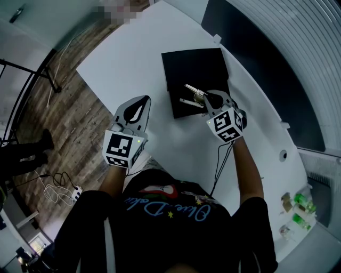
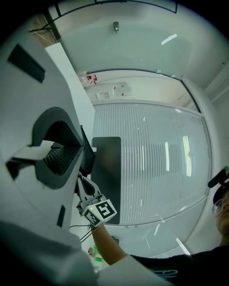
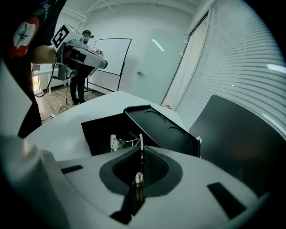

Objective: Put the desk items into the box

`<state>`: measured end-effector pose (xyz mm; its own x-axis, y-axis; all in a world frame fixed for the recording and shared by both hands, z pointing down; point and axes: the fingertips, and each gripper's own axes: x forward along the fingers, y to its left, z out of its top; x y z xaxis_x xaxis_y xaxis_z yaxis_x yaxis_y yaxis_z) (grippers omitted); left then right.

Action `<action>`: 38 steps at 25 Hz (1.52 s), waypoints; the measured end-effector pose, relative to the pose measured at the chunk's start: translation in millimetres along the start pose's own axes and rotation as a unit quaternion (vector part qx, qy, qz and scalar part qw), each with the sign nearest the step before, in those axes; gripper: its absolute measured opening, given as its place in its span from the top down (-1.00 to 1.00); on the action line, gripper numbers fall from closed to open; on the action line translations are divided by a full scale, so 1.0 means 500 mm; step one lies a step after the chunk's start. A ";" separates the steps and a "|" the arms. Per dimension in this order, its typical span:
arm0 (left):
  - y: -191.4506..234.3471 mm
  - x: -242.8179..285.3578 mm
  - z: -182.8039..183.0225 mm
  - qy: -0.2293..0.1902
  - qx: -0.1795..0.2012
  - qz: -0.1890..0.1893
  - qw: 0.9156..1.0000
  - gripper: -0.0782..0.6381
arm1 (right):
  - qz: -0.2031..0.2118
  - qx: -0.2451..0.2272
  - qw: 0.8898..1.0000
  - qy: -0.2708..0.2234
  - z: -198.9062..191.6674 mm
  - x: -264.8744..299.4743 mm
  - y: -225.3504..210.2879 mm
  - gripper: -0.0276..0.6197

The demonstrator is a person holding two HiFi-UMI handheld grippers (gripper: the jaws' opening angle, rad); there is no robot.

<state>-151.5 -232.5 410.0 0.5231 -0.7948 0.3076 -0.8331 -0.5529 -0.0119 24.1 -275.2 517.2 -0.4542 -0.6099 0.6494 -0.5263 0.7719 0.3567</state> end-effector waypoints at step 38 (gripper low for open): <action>-0.047 0.015 0.026 -0.012 0.007 -0.033 0.999 0.76 | -0.042 0.136 0.988 -0.066 0.021 -0.102 -0.044 0.88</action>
<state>-125.7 -228.8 400.2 0.5818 -0.7618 0.2849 -0.7938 -0.6082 -0.0051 51.4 -262.9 469.4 -0.4819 -0.7012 0.5255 -0.7311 0.6523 0.1999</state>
